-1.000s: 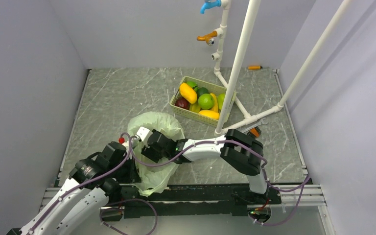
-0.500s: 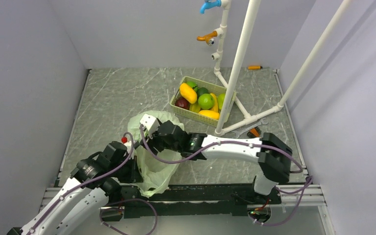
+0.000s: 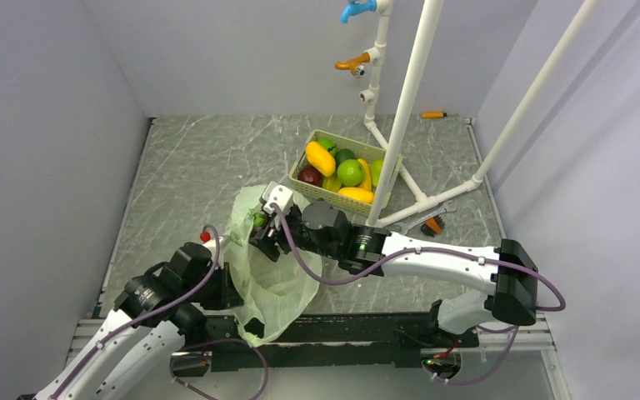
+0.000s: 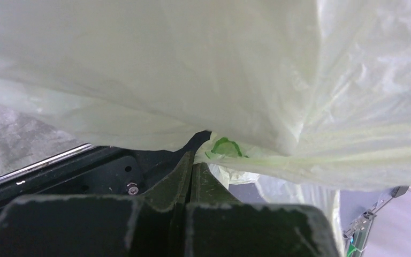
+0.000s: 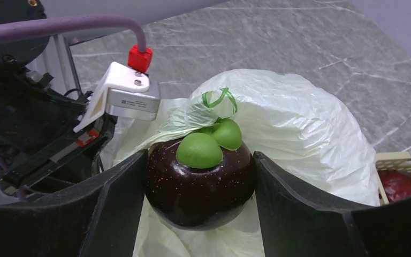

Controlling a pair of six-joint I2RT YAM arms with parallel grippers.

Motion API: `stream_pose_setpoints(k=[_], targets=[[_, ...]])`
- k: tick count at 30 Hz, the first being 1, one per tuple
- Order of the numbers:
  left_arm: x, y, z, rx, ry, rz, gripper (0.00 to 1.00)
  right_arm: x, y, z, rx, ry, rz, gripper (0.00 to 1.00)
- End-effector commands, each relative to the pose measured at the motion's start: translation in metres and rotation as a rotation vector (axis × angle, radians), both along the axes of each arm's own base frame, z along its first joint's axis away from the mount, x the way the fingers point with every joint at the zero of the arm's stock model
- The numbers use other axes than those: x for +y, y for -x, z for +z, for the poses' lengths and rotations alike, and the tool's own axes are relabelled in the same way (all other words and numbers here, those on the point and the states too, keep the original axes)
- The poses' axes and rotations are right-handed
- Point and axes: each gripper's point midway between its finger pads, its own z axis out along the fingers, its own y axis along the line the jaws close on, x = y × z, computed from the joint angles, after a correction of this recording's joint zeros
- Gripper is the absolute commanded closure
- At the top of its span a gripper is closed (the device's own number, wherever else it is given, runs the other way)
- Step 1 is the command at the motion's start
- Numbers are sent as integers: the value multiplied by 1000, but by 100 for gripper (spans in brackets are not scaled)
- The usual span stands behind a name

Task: Take the fake fruits out of the plastic bag
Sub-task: Take out the fake fruit from the plastic bag, then place the fake fruit in the bin.

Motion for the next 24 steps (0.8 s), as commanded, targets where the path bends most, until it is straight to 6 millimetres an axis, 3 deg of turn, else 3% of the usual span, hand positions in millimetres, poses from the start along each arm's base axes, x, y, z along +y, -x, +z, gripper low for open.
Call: stream_pose_setpoints(k=[1, 12, 14, 18, 24], targets=[[6, -4, 2, -5, -20, 57, 100, 9, 6, 40, -37, -107, 58, 100], [30, -18, 38, -173, 47, 279, 100, 40, 40, -30, 162, 73, 261, 100], [34, -22, 38, -199, 49, 304, 100, 40, 47, -34, 181, 78, 290, 100], [33, -20, 32, -185, 47, 307, 100, 30, 54, -19, 167, 41, 310, 100], [30, -21, 30, -171, 32, 285, 100, 19, 45, 36, 78, -64, 256, 100]])
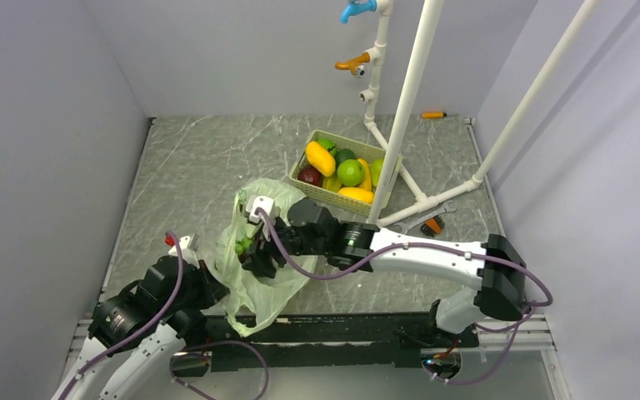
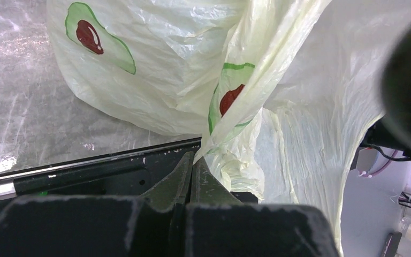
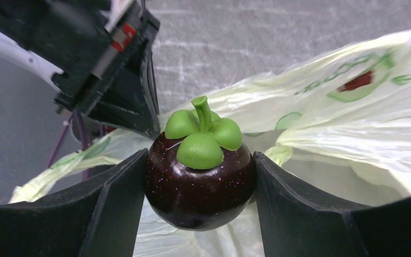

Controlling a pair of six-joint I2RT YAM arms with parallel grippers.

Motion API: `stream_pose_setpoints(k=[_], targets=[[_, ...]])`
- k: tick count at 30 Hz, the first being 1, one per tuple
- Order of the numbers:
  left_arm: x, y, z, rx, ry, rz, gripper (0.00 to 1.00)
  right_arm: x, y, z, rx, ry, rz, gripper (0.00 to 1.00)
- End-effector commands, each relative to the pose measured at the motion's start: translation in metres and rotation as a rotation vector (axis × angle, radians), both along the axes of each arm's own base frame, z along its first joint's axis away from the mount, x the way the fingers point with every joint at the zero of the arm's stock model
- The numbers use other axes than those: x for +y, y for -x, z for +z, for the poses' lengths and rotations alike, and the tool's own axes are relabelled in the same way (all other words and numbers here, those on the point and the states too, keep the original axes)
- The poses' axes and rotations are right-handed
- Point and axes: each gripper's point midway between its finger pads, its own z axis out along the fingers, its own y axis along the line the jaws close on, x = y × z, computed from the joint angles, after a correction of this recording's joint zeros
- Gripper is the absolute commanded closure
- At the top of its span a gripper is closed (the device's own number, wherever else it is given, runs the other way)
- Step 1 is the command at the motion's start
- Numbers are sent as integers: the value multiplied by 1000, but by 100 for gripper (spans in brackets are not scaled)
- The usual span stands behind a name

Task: Take the fake fruits out of the plastic bag
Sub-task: Place the fake fruit in the bin.

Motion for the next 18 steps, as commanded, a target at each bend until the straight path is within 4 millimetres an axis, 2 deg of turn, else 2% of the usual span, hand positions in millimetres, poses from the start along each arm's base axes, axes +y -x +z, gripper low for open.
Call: stream_pose_setpoints(k=[1, 5, 8, 10, 14, 18], targets=[[0, -2, 1, 10, -10, 10, 100, -7, -7, 83, -97, -188, -48, 100], [0, -3, -1, 10, -16, 6, 100, -21, -31, 114, -231, -221, -162, 100], [0, -3, -1, 8, -15, 4, 100, -41, -60, 131, -333, -240, -324, 100], [0, -3, -1, 5, -13, 5, 100, -53, -78, 136, -392, -233, -437, 100], [-1, -5, -2, -4, -12, 2, 100, -90, -129, 142, -482, -155, -779, 100], [-1, -5, -3, 2, -16, 1, 100, -123, -176, 134, -544, -20, -1033, 100]])
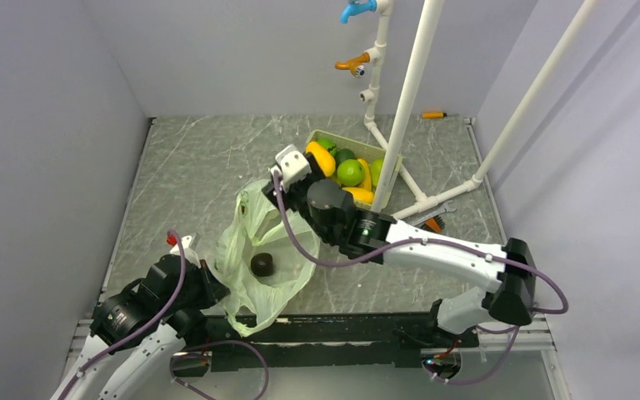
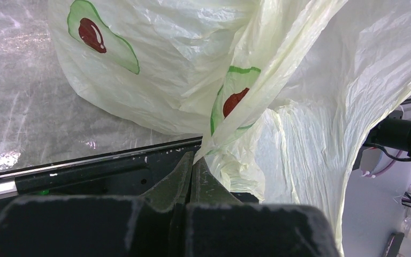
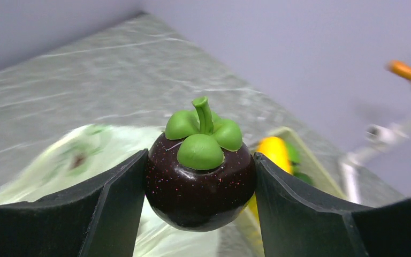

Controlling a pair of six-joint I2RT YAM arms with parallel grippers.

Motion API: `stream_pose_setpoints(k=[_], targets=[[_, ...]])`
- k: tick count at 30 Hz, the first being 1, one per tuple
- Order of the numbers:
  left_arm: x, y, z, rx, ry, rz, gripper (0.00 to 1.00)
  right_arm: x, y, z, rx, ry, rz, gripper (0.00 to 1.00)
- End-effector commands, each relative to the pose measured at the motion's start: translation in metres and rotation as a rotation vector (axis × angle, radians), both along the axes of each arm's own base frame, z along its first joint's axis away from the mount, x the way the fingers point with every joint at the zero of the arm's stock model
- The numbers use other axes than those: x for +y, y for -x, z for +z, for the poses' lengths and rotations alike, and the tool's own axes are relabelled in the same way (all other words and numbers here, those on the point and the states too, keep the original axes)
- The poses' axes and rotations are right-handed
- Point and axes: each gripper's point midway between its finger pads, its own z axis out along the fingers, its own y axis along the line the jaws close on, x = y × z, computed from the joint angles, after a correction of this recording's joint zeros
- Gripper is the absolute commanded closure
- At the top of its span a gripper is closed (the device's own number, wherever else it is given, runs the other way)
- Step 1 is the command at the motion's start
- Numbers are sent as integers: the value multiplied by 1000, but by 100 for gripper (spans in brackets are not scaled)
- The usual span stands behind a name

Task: Take the fake fruits out of the plastic bag
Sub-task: Place the fake fruit in the bin.

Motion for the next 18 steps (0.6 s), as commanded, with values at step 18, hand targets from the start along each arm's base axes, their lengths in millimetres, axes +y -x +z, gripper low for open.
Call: stream_pose_setpoints(k=[18], targets=[[-4, -4, 1, -8, 1, -12, 100, -127, -204, -105, 203, 529, -980, 99]])
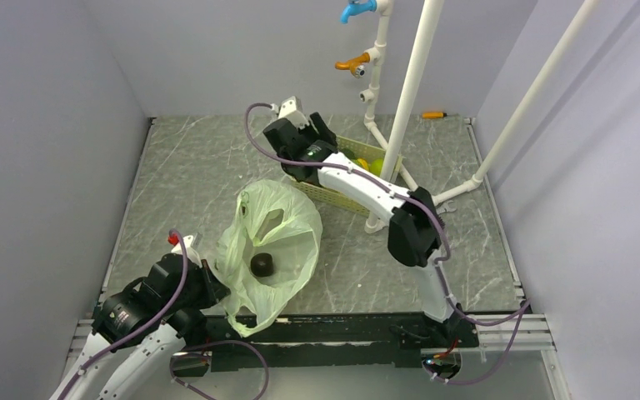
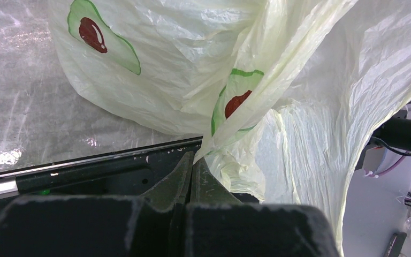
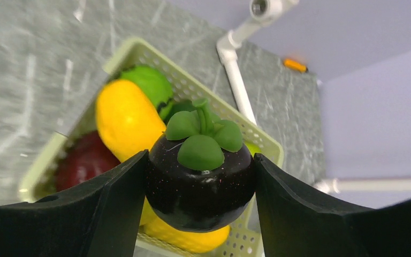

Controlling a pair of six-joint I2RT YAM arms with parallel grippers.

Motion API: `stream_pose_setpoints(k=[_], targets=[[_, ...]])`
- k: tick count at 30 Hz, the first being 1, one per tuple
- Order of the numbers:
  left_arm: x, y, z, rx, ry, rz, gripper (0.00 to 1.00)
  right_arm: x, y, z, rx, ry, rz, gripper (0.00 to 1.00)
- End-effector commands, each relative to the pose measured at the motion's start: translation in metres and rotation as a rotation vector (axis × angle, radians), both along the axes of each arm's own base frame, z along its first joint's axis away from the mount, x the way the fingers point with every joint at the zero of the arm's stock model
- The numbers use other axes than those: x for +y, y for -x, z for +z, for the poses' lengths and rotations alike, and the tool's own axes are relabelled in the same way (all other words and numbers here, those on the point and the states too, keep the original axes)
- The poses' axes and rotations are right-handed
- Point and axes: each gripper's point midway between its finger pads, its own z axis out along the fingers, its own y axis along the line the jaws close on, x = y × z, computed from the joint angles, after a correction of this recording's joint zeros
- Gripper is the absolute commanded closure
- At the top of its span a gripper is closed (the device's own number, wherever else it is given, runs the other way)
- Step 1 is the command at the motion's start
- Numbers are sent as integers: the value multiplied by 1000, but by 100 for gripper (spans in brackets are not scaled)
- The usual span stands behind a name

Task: Take the fake fruits out of the plastic bag
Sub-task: Place the fake fruit in the bin.

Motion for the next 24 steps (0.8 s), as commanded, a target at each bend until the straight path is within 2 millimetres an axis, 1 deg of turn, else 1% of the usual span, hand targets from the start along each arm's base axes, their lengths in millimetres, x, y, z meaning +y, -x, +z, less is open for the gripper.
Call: stream_pose_setpoints(k=[1, 6, 7, 10, 12, 14, 15, 16, 18, 20, 24], targets=[[-4, -3, 3, -16, 9, -12, 100, -47, -3, -14, 30, 143, -181, 97], [-4, -3, 2, -8, 3, -18, 100, -88, -23, -44, 86, 147, -275, 94], [-4, -3, 2, -7, 2, -19, 100, -94, -26, -49, 96, 143, -284, 94], [-4, -3, 2, -6, 1, -21, 100, -104, -34, -60, 126, 113, -291, 90], [-4, -3, 2, -6, 1, -22, 100, -107, -38, -65, 145, 88, -284, 81], [-4, -3, 1, -4, 1, -23, 100, -105, -40, -72, 179, 39, -262, 73], [-4, -3, 2, -5, 0, -22, 100, -103, -41, -76, 201, 7, -240, 72], [-4, -3, 1, -5, 2, -21, 100, -97, -42, -80, 222, -25, -210, 70], [-4, -3, 1, -6, 1, -21, 100, -86, -42, -88, 251, -77, -155, 62], [-5, -3, 1, -5, 0, -23, 100, -73, -43, -94, 283, -135, -102, 57], [-5, -3, 1, -1, -3, -26, 100, -62, -44, -105, 322, -185, -67, 38]])
